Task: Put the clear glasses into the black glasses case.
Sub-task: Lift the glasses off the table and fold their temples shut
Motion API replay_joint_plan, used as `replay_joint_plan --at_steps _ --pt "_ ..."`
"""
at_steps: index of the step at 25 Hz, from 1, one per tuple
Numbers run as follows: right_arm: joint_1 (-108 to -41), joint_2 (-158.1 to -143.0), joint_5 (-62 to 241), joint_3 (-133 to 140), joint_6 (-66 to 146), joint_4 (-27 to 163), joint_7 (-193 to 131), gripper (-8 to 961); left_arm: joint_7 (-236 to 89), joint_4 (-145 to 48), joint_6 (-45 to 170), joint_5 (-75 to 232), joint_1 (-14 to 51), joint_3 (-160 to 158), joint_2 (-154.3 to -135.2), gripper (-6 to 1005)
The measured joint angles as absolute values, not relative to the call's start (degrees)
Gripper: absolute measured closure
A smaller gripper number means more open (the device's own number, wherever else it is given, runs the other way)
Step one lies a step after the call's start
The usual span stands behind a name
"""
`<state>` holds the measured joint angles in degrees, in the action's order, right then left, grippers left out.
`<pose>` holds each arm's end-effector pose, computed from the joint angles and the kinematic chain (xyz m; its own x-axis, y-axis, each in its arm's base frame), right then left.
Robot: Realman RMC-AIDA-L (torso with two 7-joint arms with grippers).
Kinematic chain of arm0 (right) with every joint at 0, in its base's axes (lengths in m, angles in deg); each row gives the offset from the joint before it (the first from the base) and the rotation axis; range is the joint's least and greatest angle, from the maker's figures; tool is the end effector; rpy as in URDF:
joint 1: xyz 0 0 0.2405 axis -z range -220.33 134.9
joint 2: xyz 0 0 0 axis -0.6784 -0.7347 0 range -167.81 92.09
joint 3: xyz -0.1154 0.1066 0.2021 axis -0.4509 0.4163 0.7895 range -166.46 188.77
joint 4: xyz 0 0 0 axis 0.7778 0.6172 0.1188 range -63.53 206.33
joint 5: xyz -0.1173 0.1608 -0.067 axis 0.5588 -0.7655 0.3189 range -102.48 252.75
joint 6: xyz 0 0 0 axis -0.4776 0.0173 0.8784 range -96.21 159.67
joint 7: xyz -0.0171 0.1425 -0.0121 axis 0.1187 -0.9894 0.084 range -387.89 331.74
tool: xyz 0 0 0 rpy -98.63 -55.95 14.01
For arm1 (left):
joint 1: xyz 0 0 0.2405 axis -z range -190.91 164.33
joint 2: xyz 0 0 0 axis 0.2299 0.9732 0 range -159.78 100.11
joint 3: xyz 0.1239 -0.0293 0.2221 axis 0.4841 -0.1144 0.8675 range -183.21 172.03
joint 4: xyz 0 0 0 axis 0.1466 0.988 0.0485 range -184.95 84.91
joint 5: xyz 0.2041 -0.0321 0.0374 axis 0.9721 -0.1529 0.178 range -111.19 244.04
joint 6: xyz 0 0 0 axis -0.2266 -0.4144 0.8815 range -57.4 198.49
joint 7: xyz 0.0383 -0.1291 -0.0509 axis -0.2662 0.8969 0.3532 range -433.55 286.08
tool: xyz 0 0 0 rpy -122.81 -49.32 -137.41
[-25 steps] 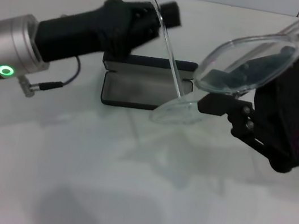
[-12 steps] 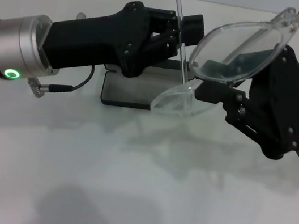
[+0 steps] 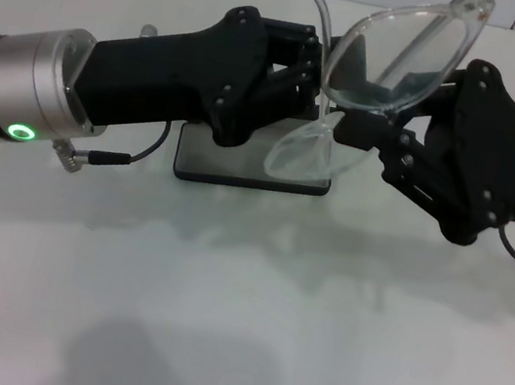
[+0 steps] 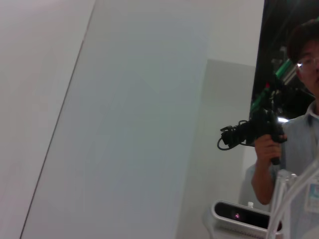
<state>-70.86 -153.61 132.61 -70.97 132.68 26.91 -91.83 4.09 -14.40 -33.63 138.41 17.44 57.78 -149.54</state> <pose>0.1359 0.2960 0.0119 0.4802 0.1149 -0.8696 0.1111 -0.9914 -0.0697 -0.1611 0.3072 0.0058 0.4728 0.1842 0.8617 0.1506 -0.9804 0.1269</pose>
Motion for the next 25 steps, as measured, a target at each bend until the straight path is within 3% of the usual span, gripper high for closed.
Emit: replay_joint_plan --at_steps 25 --pt "-71.29 -153.52 132.62 -71.29 131.18 26.86 -92.94 851 6.51 -14.14 -31.87 133.78 15.87 58.43 -149.37 890"
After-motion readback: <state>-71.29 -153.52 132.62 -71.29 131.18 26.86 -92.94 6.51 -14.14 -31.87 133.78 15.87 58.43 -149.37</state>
